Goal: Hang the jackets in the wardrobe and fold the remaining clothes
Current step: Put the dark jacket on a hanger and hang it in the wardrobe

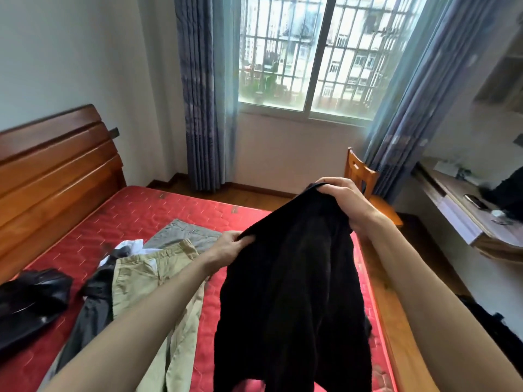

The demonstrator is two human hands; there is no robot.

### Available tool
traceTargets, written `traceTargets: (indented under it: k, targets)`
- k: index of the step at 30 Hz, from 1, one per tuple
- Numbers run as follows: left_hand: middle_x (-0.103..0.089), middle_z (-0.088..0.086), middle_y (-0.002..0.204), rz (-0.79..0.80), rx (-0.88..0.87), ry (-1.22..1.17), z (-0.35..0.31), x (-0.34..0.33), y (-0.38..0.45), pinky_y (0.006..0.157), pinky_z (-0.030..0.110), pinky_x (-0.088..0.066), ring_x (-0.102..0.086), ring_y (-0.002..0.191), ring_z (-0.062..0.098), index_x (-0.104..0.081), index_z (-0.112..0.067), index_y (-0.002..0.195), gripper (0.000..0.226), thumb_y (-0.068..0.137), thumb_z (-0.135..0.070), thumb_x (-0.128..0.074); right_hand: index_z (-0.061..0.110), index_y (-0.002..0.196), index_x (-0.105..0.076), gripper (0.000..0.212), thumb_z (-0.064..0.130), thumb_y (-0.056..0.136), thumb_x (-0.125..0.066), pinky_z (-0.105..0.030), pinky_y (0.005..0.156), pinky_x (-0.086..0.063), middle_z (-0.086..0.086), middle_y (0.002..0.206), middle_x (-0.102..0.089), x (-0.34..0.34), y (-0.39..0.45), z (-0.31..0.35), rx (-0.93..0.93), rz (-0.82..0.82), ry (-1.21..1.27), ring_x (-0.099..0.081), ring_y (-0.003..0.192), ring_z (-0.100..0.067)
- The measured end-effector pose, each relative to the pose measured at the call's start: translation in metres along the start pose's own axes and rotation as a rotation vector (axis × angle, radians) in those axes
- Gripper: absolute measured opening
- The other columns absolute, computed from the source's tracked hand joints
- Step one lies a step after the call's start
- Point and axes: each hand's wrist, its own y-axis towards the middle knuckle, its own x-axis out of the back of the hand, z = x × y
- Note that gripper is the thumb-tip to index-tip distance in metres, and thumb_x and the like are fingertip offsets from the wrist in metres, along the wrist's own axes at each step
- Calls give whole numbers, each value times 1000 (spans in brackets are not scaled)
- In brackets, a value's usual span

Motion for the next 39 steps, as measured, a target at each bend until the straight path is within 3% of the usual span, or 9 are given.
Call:
traceTargets:
  k: [6, 9, 12, 18, 23, 27, 30, 33, 39]
  targets:
    - [-72, 8, 80, -67, 10, 5, -29, 7, 8, 53, 23, -53, -66, 65, 17, -72, 1, 99, 35, 101, -33, -65, 10, 111, -77, 24, 27, 102, -63, -41, 92, -59, -15, 110, -77, 47, -30, -14, -309, 120, -98, -75, 102, -29]
    - [-75, 7, 87, -109, -20, 102, -37, 5, 12, 72, 31, -56, -70, 78, 19, -72, -6, 100, 23, 94, -28, -73, 12, 106, -80, 30, 39, 96, -70, -42, 91, -61, -13, 106, -79, 59, -35, -31, -452, 141, -262, -76, 99, -27]
    - [-69, 5, 85, -158, -103, 286, -40, 5, 14, 71, 34, -51, -64, 76, 19, -61, -18, 102, 22, 87, -26, -75, 14, 111, -80, 34, 42, 93, -73, -43, 97, -59, -10, 110, -78, 67, -37, -48, -524, 195, -326, -74, 106, -25]
    - [-48, 1, 107, -47, -836, 1137, -24, 4, -3, 55, 40, -55, -56, 56, 23, -50, -23, 120, 16, 105, -27, -45, 15, 116, -69, 35, 36, 90, -79, -39, 90, -60, -8, 124, -67, 70, -38, -75, -539, 222, -397, -66, 113, -27]
    - [-50, 3, 110, 104, -997, 1398, -18, 20, -13, 48, 23, -52, -55, 50, 14, -61, -21, 124, 49, 104, -61, -43, 31, 106, -72, 19, 46, 94, -71, -48, 103, -53, 1, 132, -58, 74, -34, -90, -463, 231, -467, -60, 118, -22]
    - [-45, -1, 105, 23, -894, 1423, -15, 22, -5, 51, 33, -56, -57, 53, 18, -58, -19, 116, 14, 104, -26, -59, 42, 135, -62, 49, 70, 99, -44, -45, 114, -41, 11, 140, -58, 56, -35, -91, -311, 192, -642, -55, 126, -12]
    - [-45, -1, 106, -108, -912, 1499, -21, 24, 3, 63, 35, -57, -60, 79, 19, -59, -16, 101, 12, 94, -12, -68, 43, 135, -54, 56, 77, 90, -53, -33, 98, -51, 14, 128, -62, 47, -40, -90, 4, 257, -883, -61, 114, -8]
    - [-54, 7, 106, -239, -968, 1614, -29, 25, 4, 79, 42, -52, -55, 97, 27, -65, -11, 90, 11, 82, -8, -72, 27, 121, -62, 41, 60, 100, -51, -27, 82, -56, 8, 110, -68, 45, -40, -94, 274, 280, -1218, -68, 99, -13]
    - [-56, 5, 88, -434, -737, 1356, -39, 0, 3, 59, 39, -53, -57, 71, 26, -58, -11, 106, 31, 83, 5, -72, 11, 114, -59, 11, 17, 105, -55, -40, 70, -62, -6, 95, -72, 33, -30, -102, 276, -113, -1472, -76, 88, -28]
